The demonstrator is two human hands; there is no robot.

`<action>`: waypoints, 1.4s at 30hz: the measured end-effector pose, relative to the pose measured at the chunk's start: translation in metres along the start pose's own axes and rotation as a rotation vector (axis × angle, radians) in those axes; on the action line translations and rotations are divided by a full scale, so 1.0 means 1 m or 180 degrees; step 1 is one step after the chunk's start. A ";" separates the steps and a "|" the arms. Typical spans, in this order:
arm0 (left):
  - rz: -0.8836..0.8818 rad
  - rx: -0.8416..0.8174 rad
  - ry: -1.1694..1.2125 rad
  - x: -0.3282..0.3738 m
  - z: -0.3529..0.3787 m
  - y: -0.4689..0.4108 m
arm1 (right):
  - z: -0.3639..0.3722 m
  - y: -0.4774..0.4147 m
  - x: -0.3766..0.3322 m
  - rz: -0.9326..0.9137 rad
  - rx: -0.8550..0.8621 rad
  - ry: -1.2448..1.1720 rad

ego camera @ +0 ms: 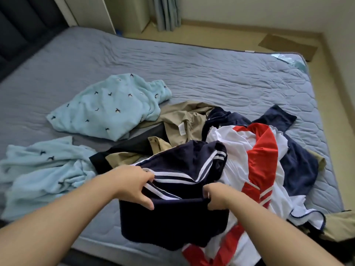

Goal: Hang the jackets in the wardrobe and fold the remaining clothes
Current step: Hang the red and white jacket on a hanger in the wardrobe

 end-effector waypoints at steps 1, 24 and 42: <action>-0.0116 -0.0150 -0.0359 -0.023 0.004 0.012 | -0.004 -0.003 -0.011 0.0055 0.0117 0.0006; -0.2081 -0.0241 0.1488 -0.253 0.183 0.097 | 0.015 -0.085 -0.171 -0.0131 0.0257 -0.0066; -0.0080 0.0411 0.1815 0.122 0.093 -0.138 | 0.062 0.020 0.175 0.2259 0.1837 -0.1509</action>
Point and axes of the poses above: each hand's wrist, its own y-axis away from the middle knuckle, its own z-axis out of the palm, x = y × z, the point moved 10 cm from there along -y, towards the middle knuckle, and after that the axes turned 10 degrees about -y, right-handed, at the moved point
